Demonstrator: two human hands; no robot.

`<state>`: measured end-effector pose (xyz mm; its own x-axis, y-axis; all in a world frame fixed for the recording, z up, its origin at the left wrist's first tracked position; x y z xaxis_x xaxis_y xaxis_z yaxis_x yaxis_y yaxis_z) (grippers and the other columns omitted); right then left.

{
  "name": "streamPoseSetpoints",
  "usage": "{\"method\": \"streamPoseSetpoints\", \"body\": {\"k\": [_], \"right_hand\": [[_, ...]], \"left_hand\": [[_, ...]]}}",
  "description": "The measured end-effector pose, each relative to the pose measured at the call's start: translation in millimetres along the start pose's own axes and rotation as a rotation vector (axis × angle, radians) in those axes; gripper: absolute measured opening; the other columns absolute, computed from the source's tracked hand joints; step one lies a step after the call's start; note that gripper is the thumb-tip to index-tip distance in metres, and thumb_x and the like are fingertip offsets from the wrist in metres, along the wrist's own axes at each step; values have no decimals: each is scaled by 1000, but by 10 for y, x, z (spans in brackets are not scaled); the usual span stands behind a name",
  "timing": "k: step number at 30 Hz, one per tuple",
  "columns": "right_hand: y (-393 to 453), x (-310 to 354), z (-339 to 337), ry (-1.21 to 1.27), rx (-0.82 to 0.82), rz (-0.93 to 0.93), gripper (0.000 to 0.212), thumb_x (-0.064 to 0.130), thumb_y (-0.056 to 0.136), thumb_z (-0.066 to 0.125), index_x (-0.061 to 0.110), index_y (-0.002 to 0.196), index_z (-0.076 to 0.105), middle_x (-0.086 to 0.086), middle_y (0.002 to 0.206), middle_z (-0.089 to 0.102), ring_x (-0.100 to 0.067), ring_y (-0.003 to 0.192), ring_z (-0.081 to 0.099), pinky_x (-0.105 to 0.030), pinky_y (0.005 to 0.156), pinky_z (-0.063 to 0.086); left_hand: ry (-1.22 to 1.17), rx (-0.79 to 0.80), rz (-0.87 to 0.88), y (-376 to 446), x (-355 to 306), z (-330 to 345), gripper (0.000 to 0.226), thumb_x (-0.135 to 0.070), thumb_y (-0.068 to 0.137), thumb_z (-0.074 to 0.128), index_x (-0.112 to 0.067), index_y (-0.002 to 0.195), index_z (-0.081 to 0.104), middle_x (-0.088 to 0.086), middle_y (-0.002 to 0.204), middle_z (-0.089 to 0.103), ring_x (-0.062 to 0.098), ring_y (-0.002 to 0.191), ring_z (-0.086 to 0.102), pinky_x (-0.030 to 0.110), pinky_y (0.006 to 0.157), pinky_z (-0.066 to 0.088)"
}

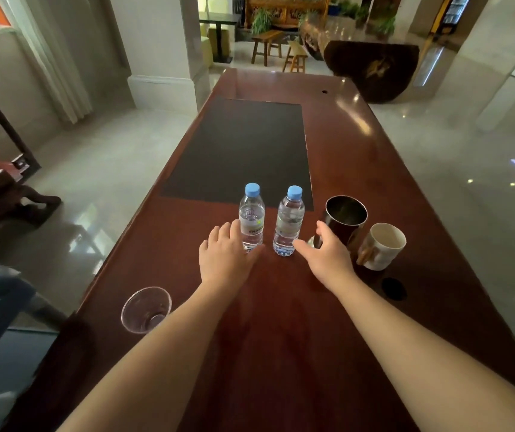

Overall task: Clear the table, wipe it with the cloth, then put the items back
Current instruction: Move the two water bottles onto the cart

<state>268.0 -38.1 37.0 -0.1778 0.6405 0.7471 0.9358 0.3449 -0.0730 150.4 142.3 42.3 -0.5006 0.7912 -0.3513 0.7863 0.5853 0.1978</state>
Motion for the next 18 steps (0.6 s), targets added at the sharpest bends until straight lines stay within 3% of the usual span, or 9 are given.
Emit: {"method": "streamPoseSetpoints", "body": {"k": [5, 10, 12, 15, 18], "right_hand": [[330, -49, 352, 203, -27, 112, 99, 59, 73, 71, 26, 153, 24, -2, 154, 40, -22, 138, 42, -41, 110, 36], [634, -137, 571, 347, -122, 193, 113, 63, 64, 76, 25, 154, 20, -3, 153, 41, -21, 137, 43, -45, 111, 38], [737, -140, 640, 383, -119, 184, 119, 68, 54, 75, 27, 152, 22, 1, 148, 48, -18, 132, 48, -44, 110, 40], [892, -131, 705, 411, -105, 134, 101, 63, 54, 77, 32, 142, 38, 7, 129, 62, -14, 117, 60, -44, 103, 47], [995, -136, 738, 417, -129, 89, 76, 52, 60, 82, 34, 126, 49, 11, 110, 67, -8, 102, 65, -42, 97, 52]], "left_hand": [[-503, 127, -241, 408, 244, 395, 109, -63, 72, 72, -13, 152, 17, 5, 157, 32, 23, 142, 33, 42, 108, 36], [-842, 159, -256, 771, 288, 717, 127, -61, 56, 83, -21, 153, 14, -1, 159, 27, 6, 140, 29, 24, 104, 28], [-942, 184, -234, 878, 263, 807, 134, -64, 47, 84, -23, 153, 14, -1, 158, 28, 3, 136, 29, 23, 104, 28], [-967, 232, -196, 996, 243, 915, 135, -64, 45, 84, -22, 153, 15, 1, 158, 30, 15, 141, 33, 37, 114, 32], [-851, 238, -135, 1051, 232, 978, 113, -51, 59, 87, -21, 148, 24, -2, 146, 45, 17, 131, 47, 38, 105, 41]]}}
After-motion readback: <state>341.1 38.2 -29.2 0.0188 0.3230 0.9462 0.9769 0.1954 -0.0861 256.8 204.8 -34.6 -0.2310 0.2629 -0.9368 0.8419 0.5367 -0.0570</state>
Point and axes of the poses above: each hand's wrist, its own y-axis towards the middle knuckle, its own z-axis out of the palm, x = y × z, the point moved 6 cm from there along y, towards the middle knuckle
